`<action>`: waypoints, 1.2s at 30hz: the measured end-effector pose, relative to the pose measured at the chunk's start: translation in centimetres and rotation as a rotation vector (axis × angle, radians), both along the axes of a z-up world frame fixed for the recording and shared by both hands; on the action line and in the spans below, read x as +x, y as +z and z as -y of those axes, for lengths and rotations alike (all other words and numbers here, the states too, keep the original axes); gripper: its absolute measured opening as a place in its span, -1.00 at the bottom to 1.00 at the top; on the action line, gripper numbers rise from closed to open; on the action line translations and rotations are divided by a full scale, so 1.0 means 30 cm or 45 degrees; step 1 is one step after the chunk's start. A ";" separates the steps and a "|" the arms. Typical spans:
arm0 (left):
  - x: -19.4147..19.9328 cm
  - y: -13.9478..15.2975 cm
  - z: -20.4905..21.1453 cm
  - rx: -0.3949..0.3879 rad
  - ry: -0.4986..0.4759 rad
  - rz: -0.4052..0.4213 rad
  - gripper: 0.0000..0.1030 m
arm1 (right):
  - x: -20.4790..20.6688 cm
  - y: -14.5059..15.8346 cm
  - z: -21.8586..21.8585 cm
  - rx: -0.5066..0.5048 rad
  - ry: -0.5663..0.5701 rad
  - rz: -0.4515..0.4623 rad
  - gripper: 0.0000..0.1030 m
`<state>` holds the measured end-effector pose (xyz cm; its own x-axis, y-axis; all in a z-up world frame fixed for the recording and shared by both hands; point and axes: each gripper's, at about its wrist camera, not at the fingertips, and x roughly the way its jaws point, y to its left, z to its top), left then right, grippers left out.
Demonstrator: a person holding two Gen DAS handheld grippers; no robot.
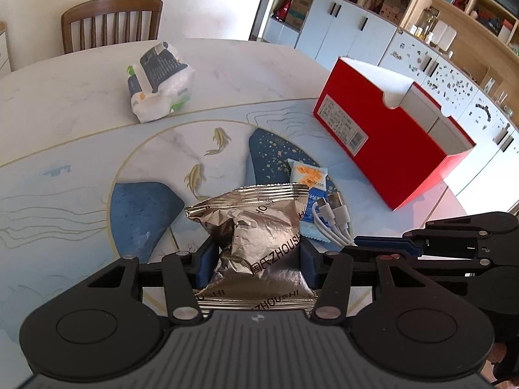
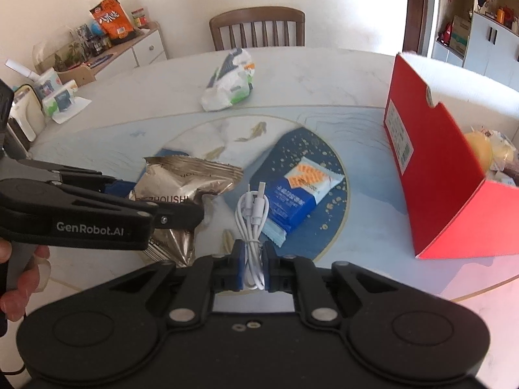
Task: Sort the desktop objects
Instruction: 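Grasp the silver foil snack bag with the left tool while the right tool grasps the white cable, then carry the foil bag and the cable over the shoebox with both tools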
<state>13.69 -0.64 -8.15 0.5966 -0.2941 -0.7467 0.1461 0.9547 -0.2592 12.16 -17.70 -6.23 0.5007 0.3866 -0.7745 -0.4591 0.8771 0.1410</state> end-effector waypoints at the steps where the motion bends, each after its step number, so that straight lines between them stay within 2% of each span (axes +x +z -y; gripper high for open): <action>1: -0.004 0.008 0.000 -0.006 0.002 0.004 -0.01 | -0.002 0.011 0.003 0.008 0.001 0.004 -0.80; 21: -0.025 0.209 0.101 -0.060 -0.055 0.102 -0.01 | 0.027 0.233 0.135 0.100 -0.050 0.074 -0.80; 36: 0.052 0.281 0.275 -0.038 -0.063 0.151 -0.01 | 0.134 0.302 0.347 0.152 -0.103 0.149 -0.80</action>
<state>15.24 -8.89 0.27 0.6646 -0.3463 -0.6621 0.2243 0.9377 -0.2653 16.18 -28.11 2.83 0.6178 0.4275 -0.6600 -0.4074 0.8919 0.1963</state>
